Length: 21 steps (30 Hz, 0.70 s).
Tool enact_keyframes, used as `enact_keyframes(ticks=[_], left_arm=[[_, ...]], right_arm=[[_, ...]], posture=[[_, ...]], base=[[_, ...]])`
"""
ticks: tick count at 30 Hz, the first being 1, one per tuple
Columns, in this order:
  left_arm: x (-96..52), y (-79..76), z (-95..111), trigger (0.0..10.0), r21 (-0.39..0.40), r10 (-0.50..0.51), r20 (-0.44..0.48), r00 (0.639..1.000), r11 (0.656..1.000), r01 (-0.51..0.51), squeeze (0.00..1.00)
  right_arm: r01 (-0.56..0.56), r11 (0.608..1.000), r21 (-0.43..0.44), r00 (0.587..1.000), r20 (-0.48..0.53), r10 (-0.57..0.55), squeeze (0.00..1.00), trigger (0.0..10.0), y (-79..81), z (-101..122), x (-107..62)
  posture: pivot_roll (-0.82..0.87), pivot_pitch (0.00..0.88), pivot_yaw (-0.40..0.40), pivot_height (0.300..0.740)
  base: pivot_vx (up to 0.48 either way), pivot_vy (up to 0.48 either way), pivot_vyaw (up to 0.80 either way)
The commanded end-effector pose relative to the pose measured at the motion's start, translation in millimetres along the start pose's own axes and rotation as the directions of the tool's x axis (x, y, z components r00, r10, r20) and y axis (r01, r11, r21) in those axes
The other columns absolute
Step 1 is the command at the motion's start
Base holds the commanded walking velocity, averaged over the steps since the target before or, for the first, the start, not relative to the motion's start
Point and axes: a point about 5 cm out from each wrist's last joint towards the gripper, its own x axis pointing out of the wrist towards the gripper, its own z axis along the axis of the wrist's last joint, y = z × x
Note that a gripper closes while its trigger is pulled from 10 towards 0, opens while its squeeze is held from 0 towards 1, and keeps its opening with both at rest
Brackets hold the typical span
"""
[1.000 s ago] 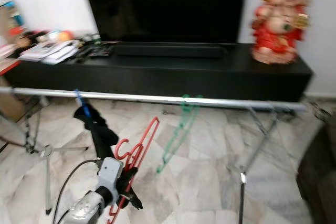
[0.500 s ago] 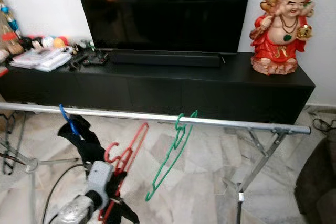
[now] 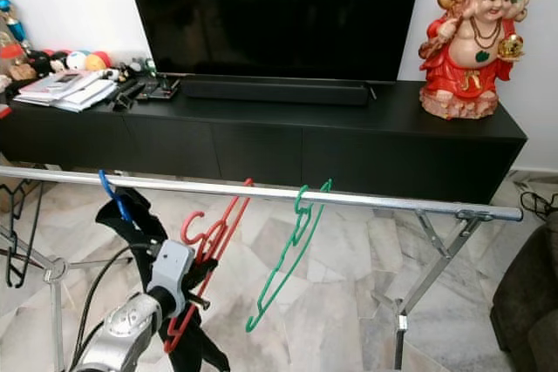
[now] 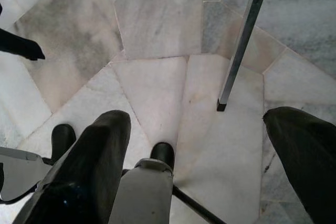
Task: Hang hanger
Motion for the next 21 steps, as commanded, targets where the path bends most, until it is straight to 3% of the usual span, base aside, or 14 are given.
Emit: enact_keyframes(ticks=[1,10,14,18,21], left_arm=[[5.8,5.3,7,10.0,0.07,-0.05,-0.035,0.998,0.996,0.053,0.0],[15.3,15.5,23,10.0,0.074,0.003,-0.026,1.0,0.997,-0.001,0.0],[21.7,20.8,26,10.0,0.037,0.064,-0.065,0.996,0.997,-0.061,0.0],[24.5,23.4,24,10.0,0.054,0.111,-0.121,0.986,0.993,-0.105,0.0],[30.4,22.8,34,10.0,-0.002,0.114,-0.093,0.989,0.993,-0.115,0.0]], right_arm=[[-0.006,1.0,0.001,1.0,-0.009,0.006,0.0,10.0,2.5,-2,-0.2],[-0.006,1.0,0.002,1.0,-0.009,0.006,0.0,10.0,3.1,-2,-0.3],[-0.007,1.0,0.0,1.0,-0.011,0.007,0.0,10.0,3.1,-3,-0.3],[-0.007,1.0,-0.001,1.0,-0.012,0.007,0.0,10.0,2.9,-3,-0.3],[-0.007,1.0,-0.002,1.0,-0.011,0.007,0.0,10.0,2.6,-3,-0.4]], posture=[[-0.01,0.007,0.039,0.74],[-0.01,0.008,0.041,0.74],[-0.01,0.011,0.041,0.74],[-0.01,0.012,0.041,0.74],[-0.02,0.013,0.04,0.74]], base=[[0.0,0.0,0.0],[0.0,0.0,0.0],[0.0,0.0,0.0],[0.0,0.0,0.0],[0.0,0.0,0.0]])
